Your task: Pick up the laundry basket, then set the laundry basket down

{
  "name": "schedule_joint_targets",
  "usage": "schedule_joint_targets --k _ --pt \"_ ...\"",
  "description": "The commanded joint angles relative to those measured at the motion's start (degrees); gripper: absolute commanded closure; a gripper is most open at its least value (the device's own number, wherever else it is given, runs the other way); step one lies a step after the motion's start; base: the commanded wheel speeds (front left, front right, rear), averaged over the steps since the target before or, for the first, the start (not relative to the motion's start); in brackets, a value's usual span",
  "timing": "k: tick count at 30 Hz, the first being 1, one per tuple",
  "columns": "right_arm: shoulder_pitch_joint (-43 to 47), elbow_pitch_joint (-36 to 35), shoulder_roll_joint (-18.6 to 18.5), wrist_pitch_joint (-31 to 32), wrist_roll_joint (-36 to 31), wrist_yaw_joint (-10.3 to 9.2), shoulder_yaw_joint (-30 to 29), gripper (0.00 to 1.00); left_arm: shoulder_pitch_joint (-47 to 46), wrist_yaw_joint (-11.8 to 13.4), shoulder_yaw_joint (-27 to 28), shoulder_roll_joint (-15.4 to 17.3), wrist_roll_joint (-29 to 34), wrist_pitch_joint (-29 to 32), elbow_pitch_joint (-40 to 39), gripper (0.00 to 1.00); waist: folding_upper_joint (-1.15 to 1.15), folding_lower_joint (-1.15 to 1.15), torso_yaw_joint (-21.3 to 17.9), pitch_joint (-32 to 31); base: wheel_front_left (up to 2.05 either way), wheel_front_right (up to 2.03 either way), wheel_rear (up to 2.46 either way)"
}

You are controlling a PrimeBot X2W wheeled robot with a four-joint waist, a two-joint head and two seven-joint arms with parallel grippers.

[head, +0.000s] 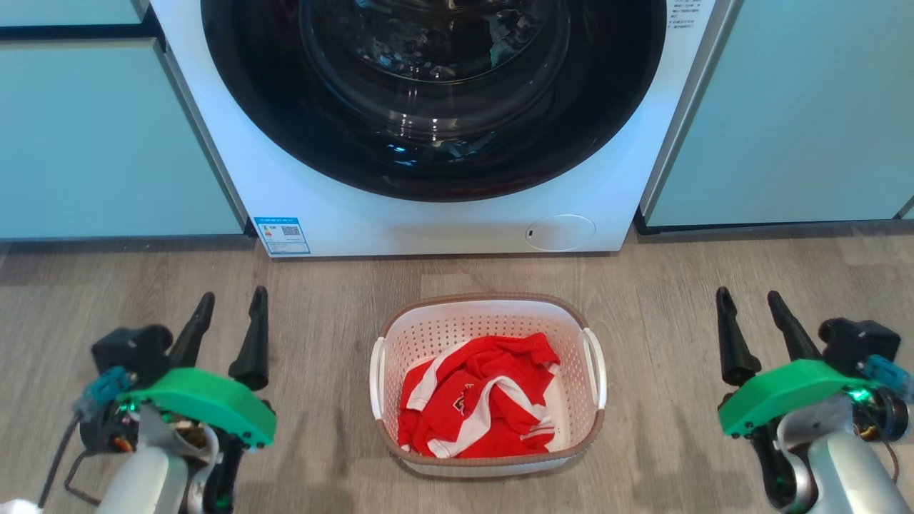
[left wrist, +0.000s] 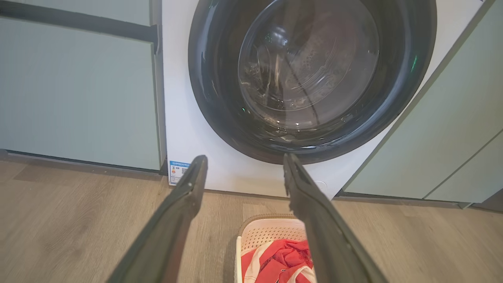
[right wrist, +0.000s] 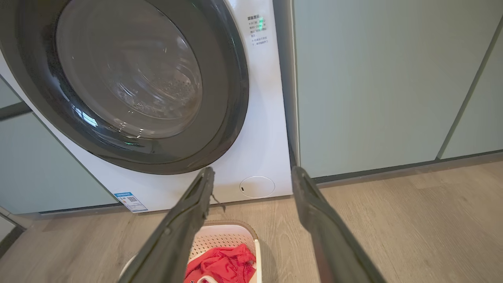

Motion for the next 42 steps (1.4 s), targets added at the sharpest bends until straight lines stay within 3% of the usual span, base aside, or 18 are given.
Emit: schedule_joint_targets --k 1,32,42 --pt "-3.1 -1.7 -1.2 -0.9 -1.6 -0.07 1.1 0.0 -4.0 0.4 1.5 1.7 1.5 -0.6 -2.2 0.0 0.0 0.0 0.0 0.0 0.0 0.0 0.0" --pt "-2.8 0.7 0.0 -6.1 -14.5 -0.09 3.0 0.0 -4.0 6.7 -1.6 4.5 16.1 -2.0 -4.9 0.0 0.0 0.0 0.0 0.5 0.0 0.0 0.0" --pt "-2.6 0.7 0.4 -6.1 -10.9 -0.09 2.9 0.0 -3.7 7.0 -1.2 3.9 14.1 -1.7 -4.8 0.0 0.0 0.0 -0.1 0.7 0.0 0.0 0.0"
